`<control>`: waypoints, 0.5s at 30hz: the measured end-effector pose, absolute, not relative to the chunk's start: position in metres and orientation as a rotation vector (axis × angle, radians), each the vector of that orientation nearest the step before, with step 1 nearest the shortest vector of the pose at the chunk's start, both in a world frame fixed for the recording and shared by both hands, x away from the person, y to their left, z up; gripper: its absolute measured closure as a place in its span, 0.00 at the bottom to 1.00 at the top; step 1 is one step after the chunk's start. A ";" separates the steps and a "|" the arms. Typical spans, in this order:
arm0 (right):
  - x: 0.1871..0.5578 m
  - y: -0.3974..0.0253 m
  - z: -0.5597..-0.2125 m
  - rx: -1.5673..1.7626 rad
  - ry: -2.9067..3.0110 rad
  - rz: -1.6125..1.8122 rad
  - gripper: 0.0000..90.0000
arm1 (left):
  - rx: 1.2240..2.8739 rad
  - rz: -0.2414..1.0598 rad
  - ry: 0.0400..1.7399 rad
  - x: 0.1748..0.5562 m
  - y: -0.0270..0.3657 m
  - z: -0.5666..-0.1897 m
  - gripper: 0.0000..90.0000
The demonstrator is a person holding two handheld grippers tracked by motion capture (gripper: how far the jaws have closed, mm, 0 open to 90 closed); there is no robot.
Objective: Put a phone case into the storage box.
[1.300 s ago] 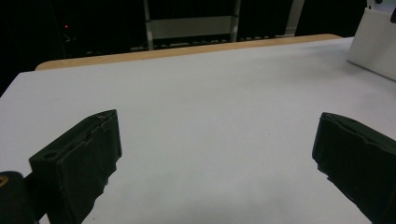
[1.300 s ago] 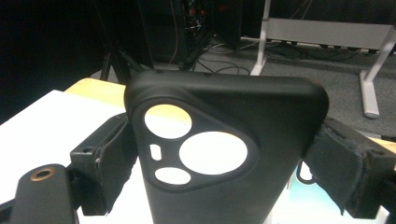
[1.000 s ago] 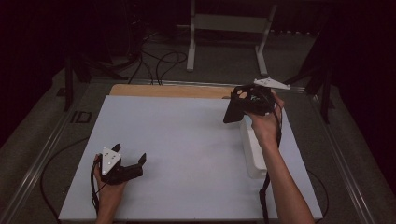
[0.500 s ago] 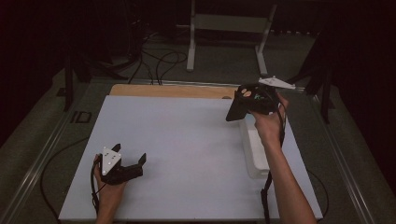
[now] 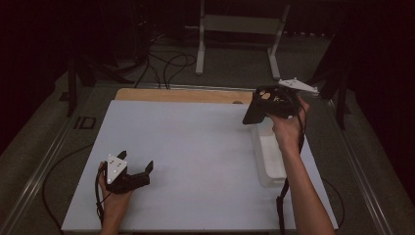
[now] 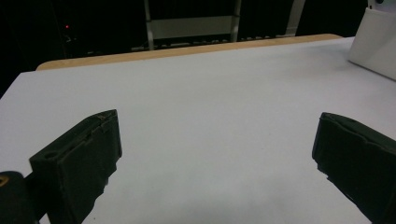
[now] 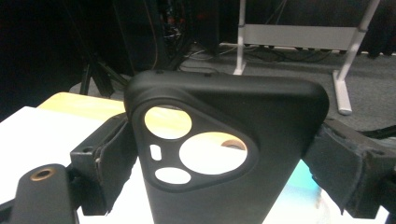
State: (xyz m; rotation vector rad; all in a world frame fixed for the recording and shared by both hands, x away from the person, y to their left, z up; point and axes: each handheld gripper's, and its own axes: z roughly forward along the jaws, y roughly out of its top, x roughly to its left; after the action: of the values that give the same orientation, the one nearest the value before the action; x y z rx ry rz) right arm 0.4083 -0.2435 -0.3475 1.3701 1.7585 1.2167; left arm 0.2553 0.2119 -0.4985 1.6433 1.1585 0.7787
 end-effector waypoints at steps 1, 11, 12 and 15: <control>0.408 -0.246 -0.348 1.373 1.754 1.206 0.15 | 1.644 0.779 1.159 0.255 0.212 -0.499 0.02; 0.410 -0.257 -0.349 1.392 1.732 1.179 0.15 | 1.645 0.779 1.158 0.256 0.211 -0.499 0.02; 0.410 -0.258 -0.349 1.392 1.730 1.174 0.15 | 1.645 0.779 1.158 0.256 0.211 -0.499 0.02; 0.411 -0.260 -0.350 1.393 1.727 1.161 0.15 | 1.645 0.778 1.159 0.256 0.211 -0.499 0.02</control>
State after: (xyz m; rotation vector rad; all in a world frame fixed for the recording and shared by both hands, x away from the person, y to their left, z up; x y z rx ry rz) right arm 0.4109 -0.2599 -0.3498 1.3930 1.7265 1.1610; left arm 0.2557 0.2113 -0.4989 1.6446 1.1585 0.7785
